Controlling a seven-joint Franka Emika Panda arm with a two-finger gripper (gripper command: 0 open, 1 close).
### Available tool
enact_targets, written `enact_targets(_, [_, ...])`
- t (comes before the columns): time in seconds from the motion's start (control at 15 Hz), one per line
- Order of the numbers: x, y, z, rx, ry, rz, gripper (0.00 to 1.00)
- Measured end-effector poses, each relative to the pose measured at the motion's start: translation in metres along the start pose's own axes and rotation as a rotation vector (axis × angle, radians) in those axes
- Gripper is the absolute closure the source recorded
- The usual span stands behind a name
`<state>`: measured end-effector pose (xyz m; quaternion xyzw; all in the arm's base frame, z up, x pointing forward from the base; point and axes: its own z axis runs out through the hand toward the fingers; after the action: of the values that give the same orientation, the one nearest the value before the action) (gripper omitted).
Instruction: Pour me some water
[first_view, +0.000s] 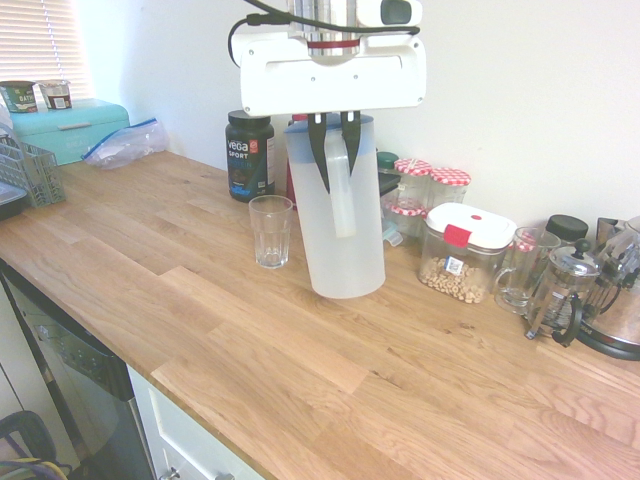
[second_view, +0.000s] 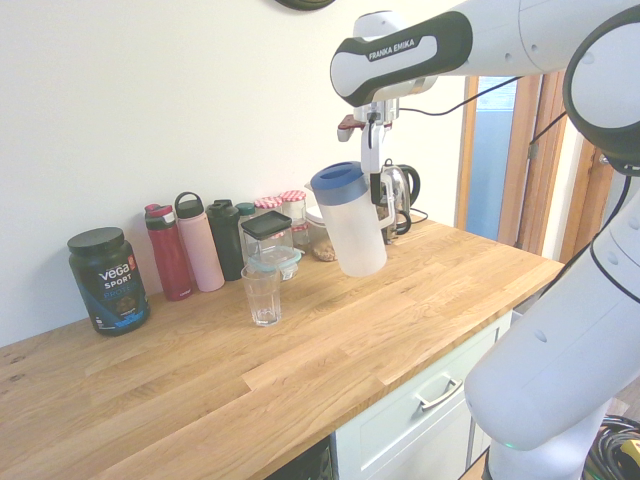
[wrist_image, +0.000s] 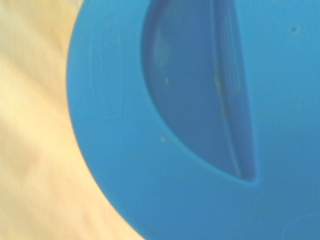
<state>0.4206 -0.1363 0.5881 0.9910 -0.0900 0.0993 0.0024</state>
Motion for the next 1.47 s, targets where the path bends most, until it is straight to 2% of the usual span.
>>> enact_targets(0.13, [0.000,0.006,0.013,0.018,0.031,0.080,1.00])
enact_targets(0.47, [-0.014,0.045,0.036,0.005,-0.031,0.355,1.00])
enact_targets(0.73, [-0.015,0.076,0.051,0.086,-0.056,0.487,1.00])
enact_targets(1.0, [-0.006,0.080,0.072,0.061,-0.074,0.519,1.00])
enact_targets(1.47, [0.006,0.062,0.089,0.036,-0.041,0.498,1.00])
